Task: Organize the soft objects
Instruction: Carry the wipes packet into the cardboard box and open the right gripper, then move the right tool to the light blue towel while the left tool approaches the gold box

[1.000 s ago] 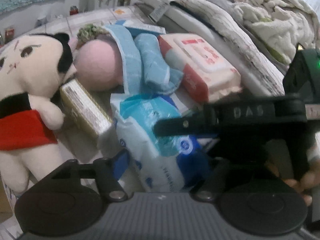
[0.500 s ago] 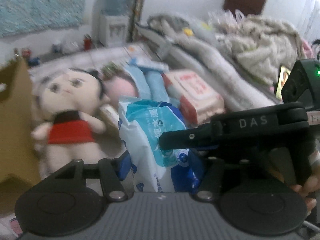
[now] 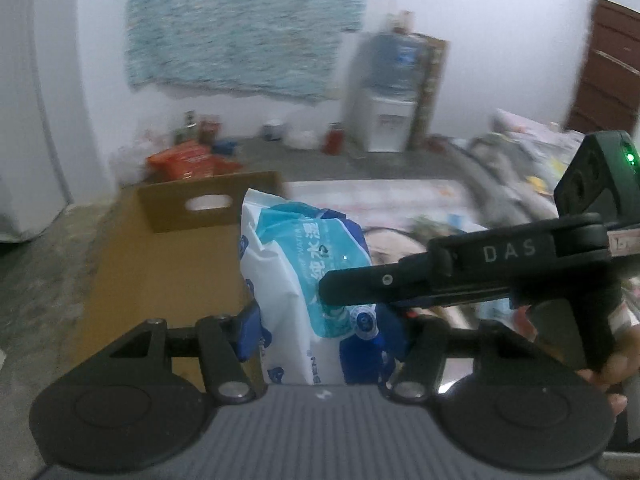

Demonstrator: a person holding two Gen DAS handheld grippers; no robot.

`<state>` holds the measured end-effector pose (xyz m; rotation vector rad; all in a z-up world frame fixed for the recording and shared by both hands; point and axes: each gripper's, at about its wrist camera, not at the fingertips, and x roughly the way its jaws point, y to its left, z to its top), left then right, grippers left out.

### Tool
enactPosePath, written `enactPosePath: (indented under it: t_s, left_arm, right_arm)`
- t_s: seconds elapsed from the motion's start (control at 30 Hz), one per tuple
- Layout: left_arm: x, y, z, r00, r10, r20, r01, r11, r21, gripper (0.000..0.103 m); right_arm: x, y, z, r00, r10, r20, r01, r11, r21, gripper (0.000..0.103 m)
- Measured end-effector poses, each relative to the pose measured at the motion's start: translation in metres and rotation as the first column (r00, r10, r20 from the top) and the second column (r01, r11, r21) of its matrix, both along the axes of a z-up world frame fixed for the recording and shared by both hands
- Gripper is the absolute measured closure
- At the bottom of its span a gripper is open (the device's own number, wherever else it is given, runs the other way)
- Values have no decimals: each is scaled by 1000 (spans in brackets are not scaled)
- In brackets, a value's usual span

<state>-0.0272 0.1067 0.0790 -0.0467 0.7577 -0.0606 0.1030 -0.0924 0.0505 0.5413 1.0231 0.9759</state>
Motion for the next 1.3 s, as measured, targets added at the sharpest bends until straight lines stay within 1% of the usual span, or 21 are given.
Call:
enactPosePath:
  t_s: [0.07, 0.17, 0.23, 0.27, 0.37, 0.4, 0.5, 0.63, 0.67, 0.73, 0.8, 0.87, 0.9, 0.93, 1.0, 1.07, 1.13, 1.23, 1.27, 1.3]
  left_arm:
    - [22, 26, 1, 999, 36, -25, -35, 999, 7, 42]
    - [60, 67, -5, 995, 65, -69, -65, 998, -10, 41]
    - [93, 94, -14, 992, 75, -104, -79, 996, -32, 41]
    - [105, 110, -19, 990, 74, -121, -79, 996, -37, 41]
    - [151, 142, -40, 983, 72, -167, -79, 996, -33, 41]
    - [169, 150, -48, 980, 73, -185, -78, 997, -21, 40]
    - [204, 173, -71, 973, 73, -219, -79, 997, -21, 39]
    - [237, 191, -98, 966, 80, -245, -89, 996, -23, 38]
    - [244, 195, -104, 964, 88, -249, -96, 995, -19, 38]
    - [259, 203, -116, 962, 120, -246, -122, 993, 9, 30]
    - [268, 207, -123, 957, 162, -239, -154, 987, 52, 29]
    - [274, 209, -128, 953, 189, -237, -174, 981, 81, 29]
    - [275, 209, -130, 951, 195, -241, -179, 980, 87, 29]
    - [276, 209, -130, 950, 197, -241, -181, 980, 89, 29]
    - [273, 208, -126, 951, 207, -228, -189, 977, 97, 29]
    - [274, 207, -120, 955, 210, -212, -192, 976, 99, 29]
    - [265, 204, -107, 956, 221, -192, -207, 974, 91, 29]
    - [246, 196, -81, 962, 222, -157, -215, 975, 58, 28]
    - [241, 193, -73, 965, 219, -147, -214, 976, 46, 27]
    - [228, 187, -60, 970, 208, -127, -206, 978, 23, 24]
  right_arm:
    - [24, 35, 0, 999, 33, -27, -34, 999, -14, 56]
    - [67, 83, -8, 994, 52, -93, -56, 997, -43, 56]
    - [98, 113, -18, 988, 39, -151, -49, 997, -64, 56]
    - [111, 126, -22, 986, 38, -162, -52, 996, -79, 56]
    - [153, 157, -44, 976, 11, -219, -38, 992, -122, 56]
    - [164, 165, -50, 973, 0, -230, -32, 991, -134, 56]
    - [193, 182, -75, 965, -38, -260, -8, 985, -175, 56]
    - [228, 204, -110, 951, -93, -295, 34, 980, -198, 56]
    - [234, 208, -117, 948, -106, -300, 49, 980, -192, 56]
    - [244, 215, -133, 942, -136, -306, 85, 981, -174, 53]
    - [250, 222, -151, 935, -174, -310, 127, 978, -164, 48]
    - [257, 225, -170, 912, -200, -358, 159, 977, -142, 48]
    - [257, 226, -175, 903, -207, -376, 169, 977, -132, 48]
    - [257, 227, -176, 902, -205, -379, 170, 978, -124, 48]
    - [255, 228, -172, 914, -194, -357, 162, 980, -119, 48]
    - [252, 224, -162, 924, -181, -338, 156, 983, -99, 48]
    - [248, 215, -148, 931, -174, -321, 158, 985, -77, 48]
    - [239, 191, -119, 943, -159, -291, 157, 987, -32, 48]
    - [233, 177, -105, 948, -150, -280, 153, 988, -12, 48]
    - [223, 160, -90, 956, -139, -257, 146, 989, 11, 48]
